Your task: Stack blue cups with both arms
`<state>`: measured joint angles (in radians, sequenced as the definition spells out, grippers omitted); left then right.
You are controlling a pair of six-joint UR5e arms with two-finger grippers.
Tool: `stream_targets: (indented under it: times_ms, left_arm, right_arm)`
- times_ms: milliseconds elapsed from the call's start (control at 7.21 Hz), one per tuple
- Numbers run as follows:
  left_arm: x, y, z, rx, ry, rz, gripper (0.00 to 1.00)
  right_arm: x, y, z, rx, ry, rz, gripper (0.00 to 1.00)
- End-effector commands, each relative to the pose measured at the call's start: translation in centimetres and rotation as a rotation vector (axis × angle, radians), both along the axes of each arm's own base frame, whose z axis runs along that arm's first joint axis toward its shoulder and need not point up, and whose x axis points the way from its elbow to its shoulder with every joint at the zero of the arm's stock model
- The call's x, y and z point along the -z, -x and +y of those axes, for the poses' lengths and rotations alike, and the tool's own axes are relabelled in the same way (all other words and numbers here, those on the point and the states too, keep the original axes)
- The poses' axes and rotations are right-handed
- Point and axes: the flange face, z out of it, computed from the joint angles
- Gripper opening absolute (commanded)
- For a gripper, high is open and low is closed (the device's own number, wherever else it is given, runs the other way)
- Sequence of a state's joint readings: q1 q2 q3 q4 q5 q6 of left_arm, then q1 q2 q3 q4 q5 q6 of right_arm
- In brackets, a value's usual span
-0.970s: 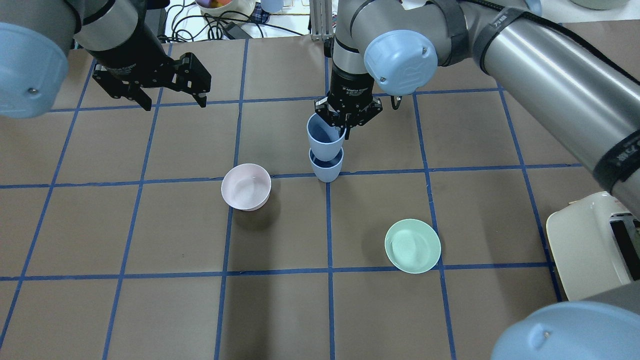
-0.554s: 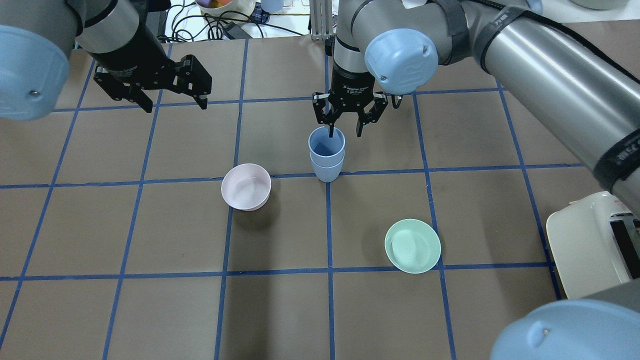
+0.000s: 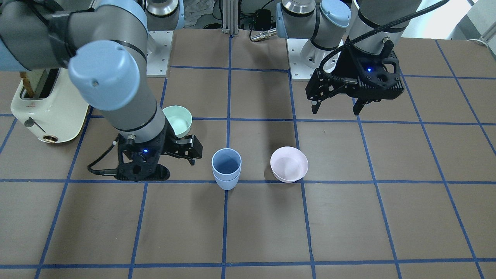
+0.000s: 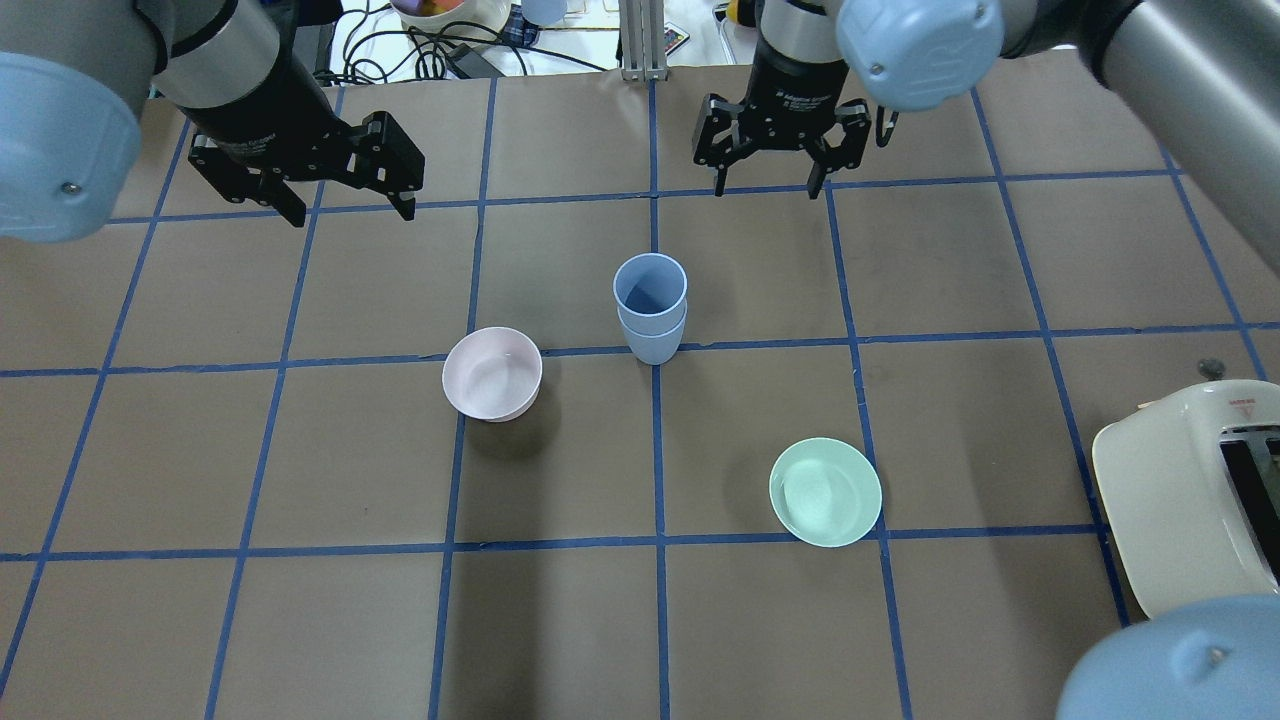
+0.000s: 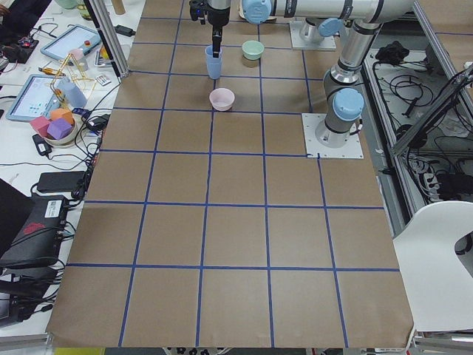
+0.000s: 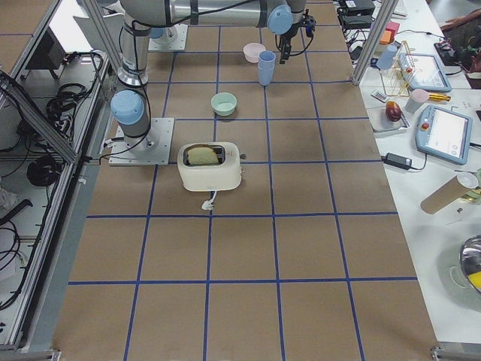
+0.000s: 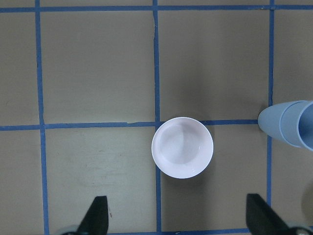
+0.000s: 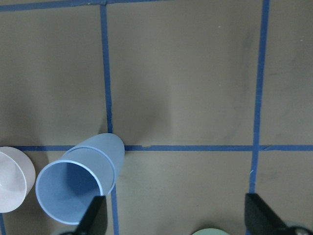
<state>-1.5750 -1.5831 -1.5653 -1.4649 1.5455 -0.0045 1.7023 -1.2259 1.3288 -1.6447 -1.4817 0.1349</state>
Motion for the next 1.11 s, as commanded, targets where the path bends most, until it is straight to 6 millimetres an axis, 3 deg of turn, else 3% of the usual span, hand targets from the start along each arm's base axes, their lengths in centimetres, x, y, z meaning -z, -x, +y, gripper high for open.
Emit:
stream_targets:
  times_ms: [0,277,554,970]
  left_arm:
    - [0.0,0.0,0.0,0.0,-0.001,-0.001,1.0]
    - [0.0,0.0,0.0,0.0,-0.001,-0.001,1.0]
    - [0.0,0.0,0.1,0.0,0.001,-0.001,1.0]
    - [0.0,0.0,0.1,0.0,0.001,-0.001,1.0]
  right_arm:
    - [-3.5,5.1,2.3,-0.089,-0.02,0.062,1.0]
    - [-5.5,8.7,5.5,-0.074,-0.01,0.061,1.0]
    - [-5.6,9.2,9.4,-0.056,-0.024,0.064,1.0]
    - [-6.2,9.0,10.8,-0.056,-0.046,0.064,1.0]
